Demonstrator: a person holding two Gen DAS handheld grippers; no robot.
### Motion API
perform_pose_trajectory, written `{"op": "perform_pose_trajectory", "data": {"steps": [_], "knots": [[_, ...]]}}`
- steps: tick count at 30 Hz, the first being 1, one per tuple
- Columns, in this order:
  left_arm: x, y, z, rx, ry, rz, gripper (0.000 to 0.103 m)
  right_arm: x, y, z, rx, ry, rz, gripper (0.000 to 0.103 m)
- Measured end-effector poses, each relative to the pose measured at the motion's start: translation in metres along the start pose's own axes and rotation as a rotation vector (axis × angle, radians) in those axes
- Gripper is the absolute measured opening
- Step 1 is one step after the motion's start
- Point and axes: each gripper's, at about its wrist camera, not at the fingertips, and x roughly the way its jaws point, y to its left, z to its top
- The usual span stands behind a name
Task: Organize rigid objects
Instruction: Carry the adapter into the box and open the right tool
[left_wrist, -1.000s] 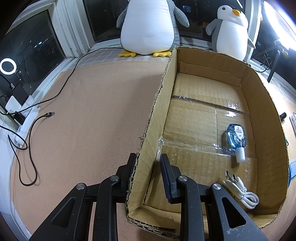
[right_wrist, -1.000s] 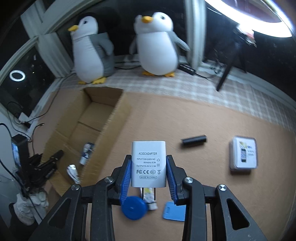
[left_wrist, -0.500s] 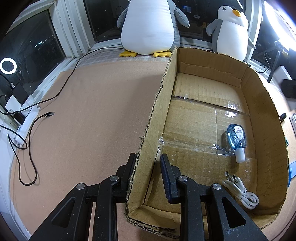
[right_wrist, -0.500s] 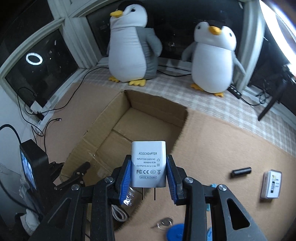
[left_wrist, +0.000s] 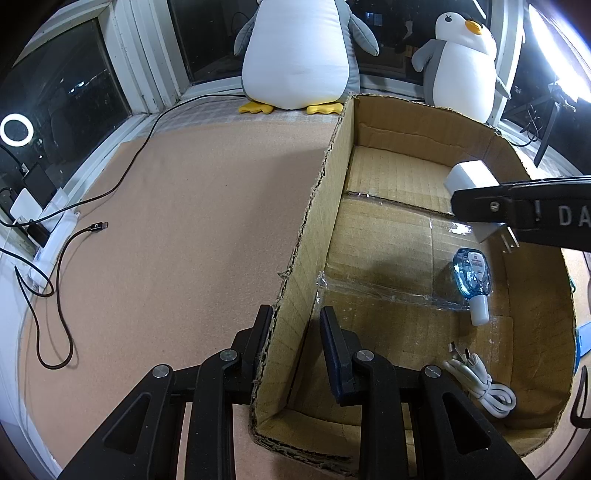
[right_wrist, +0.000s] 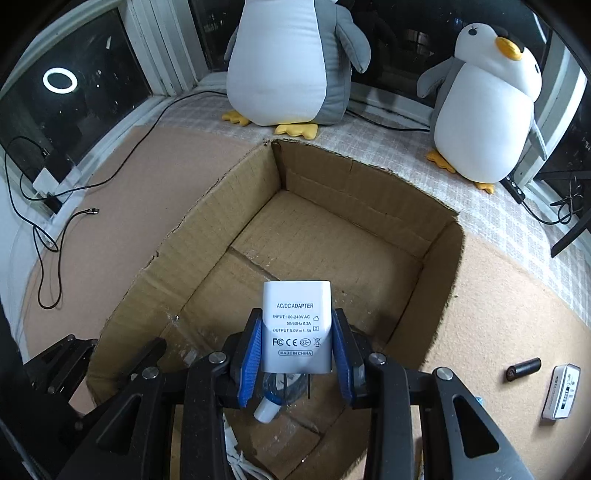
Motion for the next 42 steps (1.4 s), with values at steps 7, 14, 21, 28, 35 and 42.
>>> {"op": "perform_pose_trajectory", "data": {"steps": [7, 14, 21, 28, 35, 42], "knots": [[0.001, -0.001, 0.001, 0.001, 0.0, 0.001, 0.028, 0.004, 0.003, -0.001, -0.007, 0.006, 0.001, 0.032], [0.001, -0.001, 0.003, 0.001, -0.001, 0.002, 0.028, 0.002, 0.002, 0.0, 0.005, -0.001, 0.007, 0.042], [0.001, -0.001, 0.003, 0.001, -0.001, 0.002, 0.028, -0.007, -0.002, -0.003, 0.011, -0.01, 0.02, 0.043], [0.001, -0.002, 0.002, 0.002, -0.002, 0.007, 0.028, -0.021, -0.014, -0.011, 0.032, -0.014, 0.038, 0.044], [0.002, -0.001, 0.002, 0.007, -0.002, 0.008, 0.028, -0.045, -0.034, -0.02, 0.091, -0.045, 0.066, 0.045], [0.002, -0.002, 0.001, 0.009, -0.001, 0.008, 0.028, -0.08, -0.067, -0.04, 0.14, -0.08, 0.083, 0.052]]}}
